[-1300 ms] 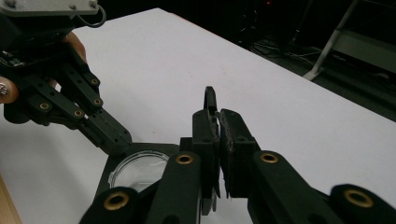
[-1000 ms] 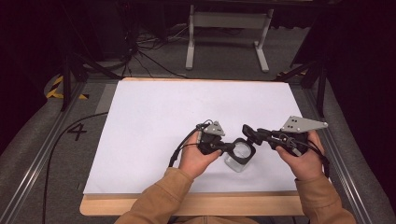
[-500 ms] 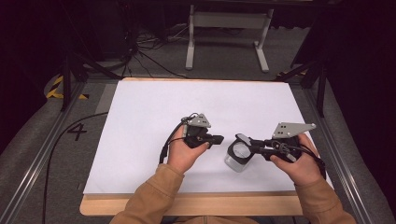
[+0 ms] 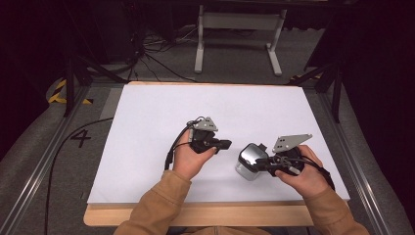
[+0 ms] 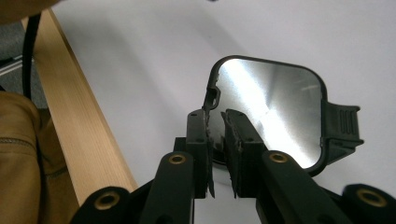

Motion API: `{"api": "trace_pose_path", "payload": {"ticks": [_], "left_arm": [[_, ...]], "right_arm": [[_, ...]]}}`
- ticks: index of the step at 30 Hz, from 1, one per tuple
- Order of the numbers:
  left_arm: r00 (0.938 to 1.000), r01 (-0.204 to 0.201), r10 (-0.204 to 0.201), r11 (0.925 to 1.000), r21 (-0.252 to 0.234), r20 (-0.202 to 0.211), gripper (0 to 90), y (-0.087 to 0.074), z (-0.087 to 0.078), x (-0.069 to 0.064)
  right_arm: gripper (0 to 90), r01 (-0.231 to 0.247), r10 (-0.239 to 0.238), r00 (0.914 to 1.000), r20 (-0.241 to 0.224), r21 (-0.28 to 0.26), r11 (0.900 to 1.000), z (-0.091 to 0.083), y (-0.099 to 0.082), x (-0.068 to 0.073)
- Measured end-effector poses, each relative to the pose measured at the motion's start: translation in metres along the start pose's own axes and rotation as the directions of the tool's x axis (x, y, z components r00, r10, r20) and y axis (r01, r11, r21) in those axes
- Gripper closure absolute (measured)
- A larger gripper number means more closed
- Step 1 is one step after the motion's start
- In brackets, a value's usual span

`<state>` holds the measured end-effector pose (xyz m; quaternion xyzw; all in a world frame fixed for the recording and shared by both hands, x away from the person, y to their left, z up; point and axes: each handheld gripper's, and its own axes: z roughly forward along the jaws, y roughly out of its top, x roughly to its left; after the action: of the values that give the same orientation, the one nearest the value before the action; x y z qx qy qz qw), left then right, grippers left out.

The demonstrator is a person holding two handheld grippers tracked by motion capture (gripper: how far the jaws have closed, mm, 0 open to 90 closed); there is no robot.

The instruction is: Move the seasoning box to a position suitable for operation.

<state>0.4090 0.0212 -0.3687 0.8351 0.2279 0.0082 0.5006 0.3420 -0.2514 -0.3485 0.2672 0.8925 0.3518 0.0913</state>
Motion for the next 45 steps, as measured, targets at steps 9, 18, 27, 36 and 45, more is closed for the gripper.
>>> {"api": "trace_pose_path", "payload": {"ticks": [9, 18, 27, 36, 45], "left_arm": [[0.9999, 0.008, -0.008, 0.9996, 0.029, -0.01, 89.6, -0.001, 0.001, 0.003], [0.9999, 0.01, -0.008, 0.9961, 0.088, -0.014, 89.6, -0.009, 0.007, 0.009], [0.9996, -0.01, 0.006, 0.9864, 0.164, 0.029, 89.9, -0.016, 0.04, 0.006], [0.9972, -0.036, 0.023, 0.98, 0.196, 0.072, 89.9, -0.014, 0.052, 0.003], [0.9984, -0.022, 0.012, 0.9826, 0.184, 0.055, 89.9, -0.014, 0.044, 0.005]], "right_arm": [[81.7, -0.02, 0.024, 0.9986, 0.047, -0.074, 0.997, -0.016, -0.004, -0.012], [87.9, -0.203, 0.205, 0.9756, 0.078, -0.033, 0.9786, -0.026, -0.04, -0.064], [89.4, -0.216, 0.215, 0.9757, 0.041, 0.029, 0.9759, -0.022, -0.044, -0.062], [90.0, -0.177, 0.18, 0.9835, -0.017, 0.119, 0.9771, 0.002, -0.045, -0.046], [90.0, -0.156, 0.16, 0.9868, -0.026, 0.117, 0.9809, 0.014, -0.041, -0.041]]}}
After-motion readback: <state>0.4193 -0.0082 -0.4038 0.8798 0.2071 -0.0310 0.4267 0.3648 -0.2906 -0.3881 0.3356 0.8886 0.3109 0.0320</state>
